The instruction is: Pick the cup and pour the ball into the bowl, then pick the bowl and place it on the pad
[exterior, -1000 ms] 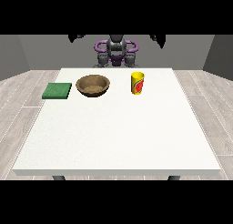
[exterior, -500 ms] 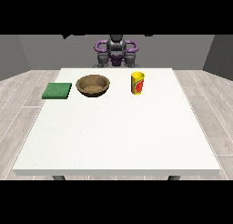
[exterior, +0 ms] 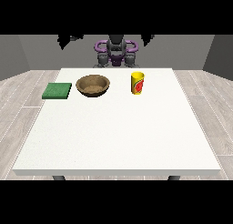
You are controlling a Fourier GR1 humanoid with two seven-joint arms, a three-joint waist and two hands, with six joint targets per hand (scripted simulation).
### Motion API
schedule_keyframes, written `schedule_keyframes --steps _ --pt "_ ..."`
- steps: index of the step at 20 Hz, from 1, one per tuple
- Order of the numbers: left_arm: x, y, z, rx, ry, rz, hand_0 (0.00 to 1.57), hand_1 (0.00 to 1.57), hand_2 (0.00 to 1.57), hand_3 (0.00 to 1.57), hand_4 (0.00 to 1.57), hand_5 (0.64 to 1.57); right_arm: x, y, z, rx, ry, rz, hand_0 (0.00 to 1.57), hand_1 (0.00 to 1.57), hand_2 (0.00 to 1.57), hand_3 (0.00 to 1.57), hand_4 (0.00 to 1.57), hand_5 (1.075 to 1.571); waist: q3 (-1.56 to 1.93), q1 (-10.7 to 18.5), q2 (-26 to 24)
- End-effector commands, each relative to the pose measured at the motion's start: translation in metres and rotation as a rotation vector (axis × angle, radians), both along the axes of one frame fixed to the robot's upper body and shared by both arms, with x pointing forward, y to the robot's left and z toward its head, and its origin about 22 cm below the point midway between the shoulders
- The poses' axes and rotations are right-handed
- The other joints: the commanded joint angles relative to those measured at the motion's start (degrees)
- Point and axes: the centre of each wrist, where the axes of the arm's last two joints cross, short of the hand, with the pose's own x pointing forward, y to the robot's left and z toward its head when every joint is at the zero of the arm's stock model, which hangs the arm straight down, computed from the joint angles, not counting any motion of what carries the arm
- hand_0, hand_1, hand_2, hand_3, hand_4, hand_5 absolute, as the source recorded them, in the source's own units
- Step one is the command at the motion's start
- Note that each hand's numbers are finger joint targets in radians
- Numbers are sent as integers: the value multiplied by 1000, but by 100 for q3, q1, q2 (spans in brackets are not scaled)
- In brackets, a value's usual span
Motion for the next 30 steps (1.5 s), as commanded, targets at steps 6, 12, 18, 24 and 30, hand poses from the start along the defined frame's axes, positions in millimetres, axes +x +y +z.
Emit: schedule_keyframes --steps 6,12,18,24,30 --pt "45 43 -10 94 -171 63 0 0 0 0 0 1478 22 -23 5 -24 -115 24 0 0 0 0 173 1570 -1 -135 937" --pt "58 35 -63 73 -211 95 0 0 0 0 0 1464 40 -19 31 -51 -175 46 0 0 0 0 181 1571 -5 -288 1287" --pt "64 60 -108 99 -170 109 0 0 0 0 0 1467 44 -18 35 -52 -188 35 0 0 0 0 175 1571 -4 -334 1206" --pt "84 33 -122 101 -131 128 0 0 0 0 0 1447 52 -35 20 -27 -154 36 0 0 0 0 140 1571 -1 -370 1060" --pt "84 42 -139 197 -176 260 1190 1190 1571 1421 754 1559 53 -65 58 -48 -220 74 0 0 0 0 0 1571 -3 -806 1467"
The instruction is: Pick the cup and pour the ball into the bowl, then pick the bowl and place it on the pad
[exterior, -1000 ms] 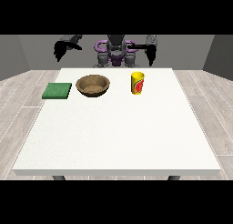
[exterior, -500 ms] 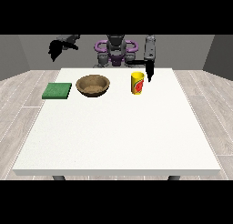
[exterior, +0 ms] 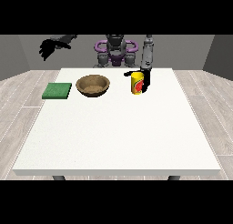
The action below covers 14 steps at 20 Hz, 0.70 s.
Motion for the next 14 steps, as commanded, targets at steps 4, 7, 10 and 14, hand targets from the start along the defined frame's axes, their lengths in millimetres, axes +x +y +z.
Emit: schedule_keyframes --steps 4,7,10,14 --pt "0 9 -15 224 5 149 1299 1299 1571 1571 1112 1556 0 -29 18 -4 -38 -7 0 0 0 115 0 1571 1 -223 162" --pt "2 10 -13 342 49 173 1289 1289 1571 1571 1153 1547 -2 -25 8 -9 63 10 0 0 0 122 0 1570 4 -181 -358" --pt "-4 -37 -16 505 60 152 1285 1285 1571 1571 1161 1549 5 -27 -7 32 158 -47 0 0 0 164 127 1570 20 86 -1085" --pt "24 -81 20 659 29 117 1296 1296 1571 1571 1186 1539 10 -29 -12 24 264 -28 0 0 0 221 223 1569 29 59 -1686"
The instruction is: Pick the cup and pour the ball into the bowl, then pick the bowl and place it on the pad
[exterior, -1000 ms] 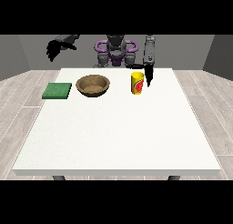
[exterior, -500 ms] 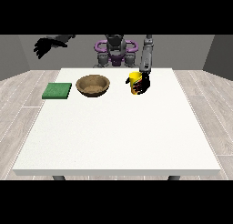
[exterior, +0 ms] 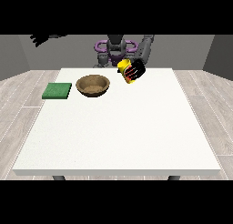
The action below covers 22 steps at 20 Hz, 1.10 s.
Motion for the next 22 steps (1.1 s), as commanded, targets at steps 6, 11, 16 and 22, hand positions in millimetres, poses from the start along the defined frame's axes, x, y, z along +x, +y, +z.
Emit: schedule_keyframes --steps 6,11,16,22 --pt "21 -89 28 488 8 -68 1315 1315 1571 1571 1136 1556 8 -3 -24 55 107 0 0 0 0 234 332 1568 18 52 -785" --pt "18 -121 47 608 70 -66 1303 1303 1571 1571 1122 1559 9 -11 -41 43 171 -17 0 0 0 149 413 1569 -12 239 -975" --pt "12 -128 40 811 94 -63 1208 1208 1571 1571 1064 1570 13 -27 -26 74 170 -44 0 0 0 109 431 1570 -15 274 -1008" --pt "24 -132 51 1011 55 -6 0 0 1571 1432 866 1559 6 -30 -29 72 159 -51 0 0 0 244 449 1570 -19 285 -905"
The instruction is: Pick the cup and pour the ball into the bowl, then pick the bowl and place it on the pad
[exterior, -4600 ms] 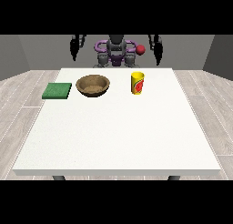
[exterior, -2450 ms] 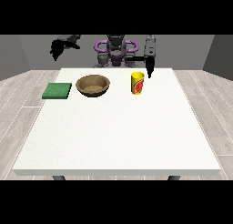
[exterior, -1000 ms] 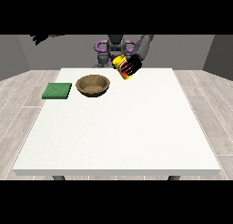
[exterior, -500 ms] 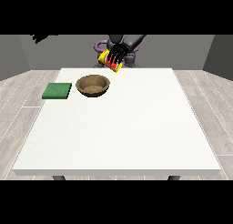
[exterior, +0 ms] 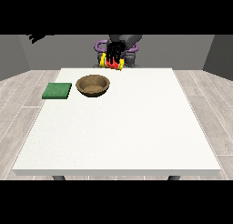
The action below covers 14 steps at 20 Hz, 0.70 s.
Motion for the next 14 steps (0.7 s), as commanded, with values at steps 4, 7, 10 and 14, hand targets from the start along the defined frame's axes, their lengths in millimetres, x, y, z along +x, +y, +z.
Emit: schedule_keyframes --steps 4,7,10,14 --pt "7 -6 16 197 -90 14 0 0 1571 1414 761 1545 -17 -15 -20 4 -31 -34 0 0 0 333 433 1571 -2 211 170" --pt "11 -2 19 261 -98 13 774 774 1571 1482 431 1519 -4 5 -15 29 -18 -14 0 0 0 439 432 1571 -5 166 206" --pt "12 9 17 284 -83 -8 534 534 1449 1571 503 1540 -1 9 -6 32 -46 -6 0 0 0 417 441 1570 -7 91 249" --pt "-5 -24 22 356 -74 -48 0 0 919 1537 648 1562 1 15 -12 21 -12 35 0 0 0 374 450 1570 -5 -63 212"
